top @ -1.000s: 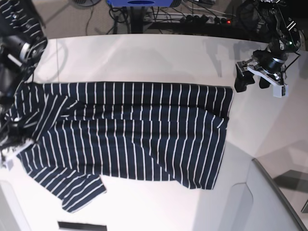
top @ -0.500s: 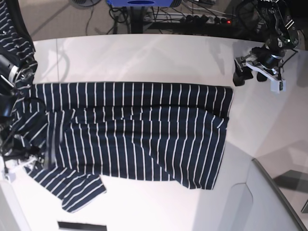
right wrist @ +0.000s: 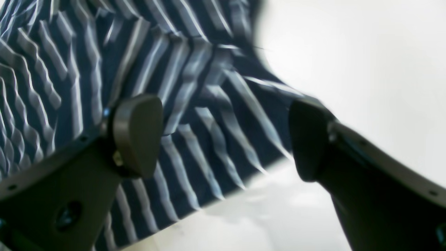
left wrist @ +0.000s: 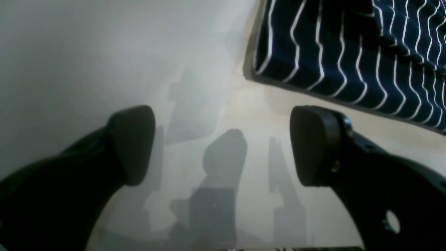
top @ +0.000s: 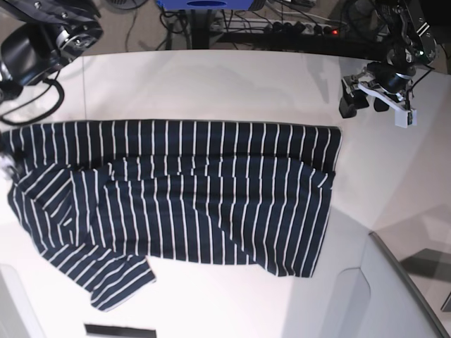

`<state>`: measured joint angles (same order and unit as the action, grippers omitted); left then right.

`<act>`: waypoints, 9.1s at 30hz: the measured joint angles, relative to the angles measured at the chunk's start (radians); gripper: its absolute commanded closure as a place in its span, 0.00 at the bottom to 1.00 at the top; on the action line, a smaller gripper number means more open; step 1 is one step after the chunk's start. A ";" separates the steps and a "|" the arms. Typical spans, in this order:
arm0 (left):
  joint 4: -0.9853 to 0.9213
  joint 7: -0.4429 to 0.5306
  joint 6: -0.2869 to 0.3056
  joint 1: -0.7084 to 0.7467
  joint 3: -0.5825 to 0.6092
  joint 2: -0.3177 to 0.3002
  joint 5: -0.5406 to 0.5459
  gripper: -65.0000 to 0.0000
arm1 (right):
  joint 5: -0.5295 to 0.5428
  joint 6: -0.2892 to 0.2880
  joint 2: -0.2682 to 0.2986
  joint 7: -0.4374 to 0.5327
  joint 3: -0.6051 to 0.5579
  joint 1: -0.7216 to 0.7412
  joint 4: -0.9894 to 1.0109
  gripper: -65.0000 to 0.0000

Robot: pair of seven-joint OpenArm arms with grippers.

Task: Layout the t-shirt on the table in an organized manner, then fold the t-shirt properly

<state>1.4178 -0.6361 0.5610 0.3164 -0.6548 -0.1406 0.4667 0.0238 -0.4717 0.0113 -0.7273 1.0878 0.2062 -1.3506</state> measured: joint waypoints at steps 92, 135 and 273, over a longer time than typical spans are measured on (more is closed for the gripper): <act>-0.083 -0.164 0.001 -0.343 -0.011 0.068 0.000 1.00 | 0.013 -0.074 0.166 -0.102 -0.049 0.145 0.237 1.00; 0.124 -0.296 0.008 -0.263 -0.002 0.076 0.004 1.00 | -0.003 -0.121 0.164 -0.227 -0.085 0.061 0.088 1.00; 0.097 -0.220 0.006 0.015 -0.283 -0.088 -0.038 0.11 | 0.001 -0.119 0.201 -0.062 0.061 -0.124 0.140 0.30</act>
<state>1.5150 -0.8558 0.5671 0.3317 -0.9375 -0.2283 0.4290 0.0246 -0.5907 0.2127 -0.7891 1.1488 0.0818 -1.2102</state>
